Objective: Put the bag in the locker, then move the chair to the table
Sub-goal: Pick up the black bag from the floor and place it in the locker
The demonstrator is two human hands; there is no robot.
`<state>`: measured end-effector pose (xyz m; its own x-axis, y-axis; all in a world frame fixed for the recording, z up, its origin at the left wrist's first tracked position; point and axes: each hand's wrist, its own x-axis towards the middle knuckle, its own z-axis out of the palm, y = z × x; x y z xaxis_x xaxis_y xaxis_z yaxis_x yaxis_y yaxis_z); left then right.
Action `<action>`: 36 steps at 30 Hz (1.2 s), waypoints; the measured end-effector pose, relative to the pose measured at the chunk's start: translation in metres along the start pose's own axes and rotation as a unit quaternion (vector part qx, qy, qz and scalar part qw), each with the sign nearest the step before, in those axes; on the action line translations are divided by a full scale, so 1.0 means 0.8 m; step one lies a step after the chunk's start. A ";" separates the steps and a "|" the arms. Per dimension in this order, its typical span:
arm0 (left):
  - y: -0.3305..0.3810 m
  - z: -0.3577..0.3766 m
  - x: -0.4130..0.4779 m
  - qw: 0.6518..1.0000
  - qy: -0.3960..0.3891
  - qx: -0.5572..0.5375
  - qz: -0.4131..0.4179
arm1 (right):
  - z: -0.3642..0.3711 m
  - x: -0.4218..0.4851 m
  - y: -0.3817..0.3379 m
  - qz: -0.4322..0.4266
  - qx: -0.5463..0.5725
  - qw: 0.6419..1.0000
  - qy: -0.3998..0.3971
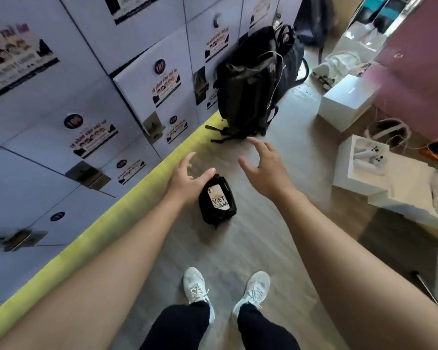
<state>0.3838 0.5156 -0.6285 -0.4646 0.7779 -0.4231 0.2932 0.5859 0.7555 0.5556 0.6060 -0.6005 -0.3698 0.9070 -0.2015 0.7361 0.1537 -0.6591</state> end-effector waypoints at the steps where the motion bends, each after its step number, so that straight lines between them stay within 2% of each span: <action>1: -0.021 0.022 0.028 1.000 0.009 -0.024 -0.012 | 0.026 0.022 0.024 -0.005 -0.002 1.000 -0.005; 5: -0.143 0.134 0.151 0.990 0.048 -0.114 -0.072 | 0.161 0.108 0.150 0.008 0.020 1.000 -0.023; 8: -0.245 0.217 0.240 0.981 0.061 -0.147 -0.107 | 0.278 0.157 0.257 0.079 0.058 0.995 -0.015; 13: -0.354 0.302 0.379 0.997 0.061 -0.037 -0.042 | 0.444 0.193 0.396 0.282 0.156 0.946 0.035; 17: -0.419 0.350 0.460 0.998 0.041 0.045 -0.022 | 0.542 0.212 0.466 0.347 0.192 0.917 0.043; 20: -0.449 0.361 0.478 0.995 0.020 0.073 -0.058 | 0.570 0.210 0.483 0.382 0.207 0.900 0.044; 25: -0.480 0.363 0.485 0.990 -0.017 0.056 -0.129 | 0.585 0.200 0.490 0.432 0.244 0.868 0.024; 30: -0.491 0.370 0.495 0.993 -0.038 -0.046 -0.099 | 0.604 0.217 0.492 0.417 0.277 0.865 0.024; 36: -0.481 0.373 0.490 0.998 -0.022 -0.041 -0.049 | 0.598 0.219 0.484 0.408 0.267 0.872 0.051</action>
<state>0.3378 0.6630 -1.2344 -0.4495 0.7284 -0.5171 0.1785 0.6404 0.7470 0.5047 0.6370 -1.2381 0.2247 0.6634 -0.7137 0.3520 -0.7382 -0.5754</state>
